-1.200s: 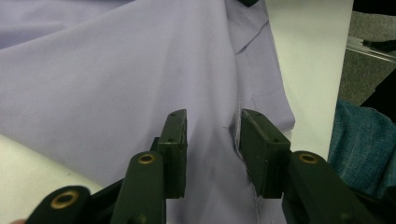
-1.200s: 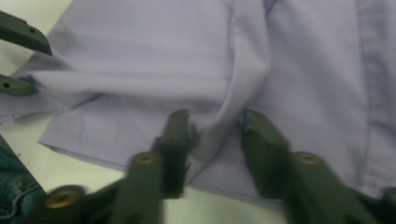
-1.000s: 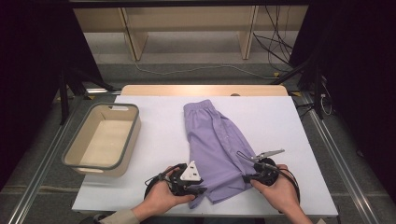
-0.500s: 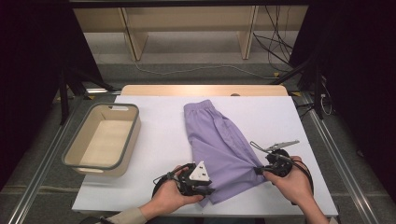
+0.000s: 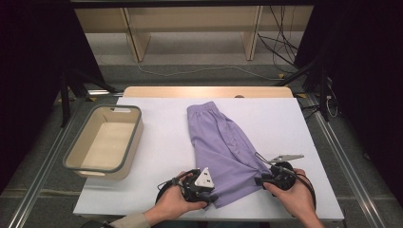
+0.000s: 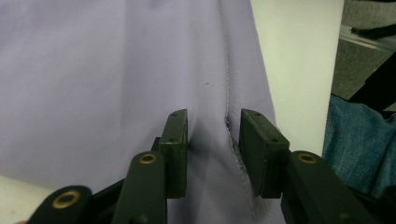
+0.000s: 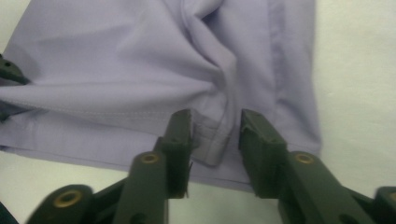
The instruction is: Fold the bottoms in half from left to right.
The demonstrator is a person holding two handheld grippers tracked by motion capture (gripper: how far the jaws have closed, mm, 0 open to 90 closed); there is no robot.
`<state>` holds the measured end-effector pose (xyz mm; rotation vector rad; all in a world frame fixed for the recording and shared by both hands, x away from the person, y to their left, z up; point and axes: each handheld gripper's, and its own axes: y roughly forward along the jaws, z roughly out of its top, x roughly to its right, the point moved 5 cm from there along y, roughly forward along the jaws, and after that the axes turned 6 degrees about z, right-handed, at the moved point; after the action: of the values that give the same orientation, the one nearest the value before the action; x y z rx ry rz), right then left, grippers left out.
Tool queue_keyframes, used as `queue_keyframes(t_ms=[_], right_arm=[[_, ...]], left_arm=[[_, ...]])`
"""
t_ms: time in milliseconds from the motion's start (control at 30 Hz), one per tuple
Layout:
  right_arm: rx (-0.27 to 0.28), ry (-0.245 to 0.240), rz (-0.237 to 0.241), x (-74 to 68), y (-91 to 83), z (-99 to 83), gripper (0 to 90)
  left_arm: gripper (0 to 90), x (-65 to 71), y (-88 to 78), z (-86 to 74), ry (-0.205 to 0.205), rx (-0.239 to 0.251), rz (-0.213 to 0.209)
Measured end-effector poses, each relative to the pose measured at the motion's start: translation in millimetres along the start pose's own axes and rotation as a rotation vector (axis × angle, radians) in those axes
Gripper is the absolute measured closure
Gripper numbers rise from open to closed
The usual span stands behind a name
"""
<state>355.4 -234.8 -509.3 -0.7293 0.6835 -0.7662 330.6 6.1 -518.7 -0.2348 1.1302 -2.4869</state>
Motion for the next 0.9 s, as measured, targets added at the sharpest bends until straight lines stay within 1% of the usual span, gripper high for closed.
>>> queue_keyframes(t_ms=[33,133,200,300,333,400,433,500,533,633,700,733,900], right_arm=[[-0.009,-0.009,-0.003,-0.7,1.9,-0.7,71.1],[-0.026,-0.033,-0.005,-4.0,5.0,-1.8,83.7],[-0.035,-0.044,-0.009,-5.4,3.0,-1.5,88.3],[-0.035,-0.035,-0.002,-5.8,-0.2,-0.8,88.9],[-0.036,-0.030,0.002,-6.0,-1.6,-0.6,88.9],[-0.029,-0.033,0.006,-6.3,-5.4,1.2,89.0],[-0.025,-0.033,0.009,-6.5,-8.5,2.5,89.0],[-0.014,-0.037,0.008,-6.4,-15.3,5.9,89.0],[-0.013,-0.038,0.006,-6.3,-17.7,7.0,89.0],[-0.007,-0.041,0.000,-4.0,-25.5,10.3,89.0],[-0.007,-0.034,0.000,-2.1,-28.2,11.7,89.0],[-0.009,-0.036,0.001,-1.1,-28.8,12.1,89.0],[-0.018,-0.027,-0.007,2.6,-33.4,14.8,88.9]], left_arm=[[63.8,-1.0,1.0,-1.1,-0.006,-0.005,0.000],[68.6,-2.6,2.6,-1.8,-0.026,0.000,0.000],[73.1,-5.1,2.3,-2.0,-0.034,-0.003,0.005],[82.2,-6.6,1.5,-1.8,-0.067,0.004,0.014],[84.3,-7.1,0.5,-1.3,-0.072,0.005,0.014],[86.3,-6.8,-4.8,2.7,-0.089,0.023,0.012],[86.4,-6.1,-7.8,5.5,-0.091,0.033,0.011],[86.4,-4.3,-11.9,10.4,-0.086,0.053,0.010],[86.3,-3.0,-13.5,13.2,-0.072,0.059,0.007],[85.5,0.5,-12.7,16.6,-0.067,0.069,-0.004],[85.2,1.8,-9.9,16.9,-0.071,0.068,-0.008],[85.1,2.3,-8.9,16.8,-0.065,0.060,-0.012],[84.5,3.7,-5.3,22.8,-0.061,0.057,-0.025]])
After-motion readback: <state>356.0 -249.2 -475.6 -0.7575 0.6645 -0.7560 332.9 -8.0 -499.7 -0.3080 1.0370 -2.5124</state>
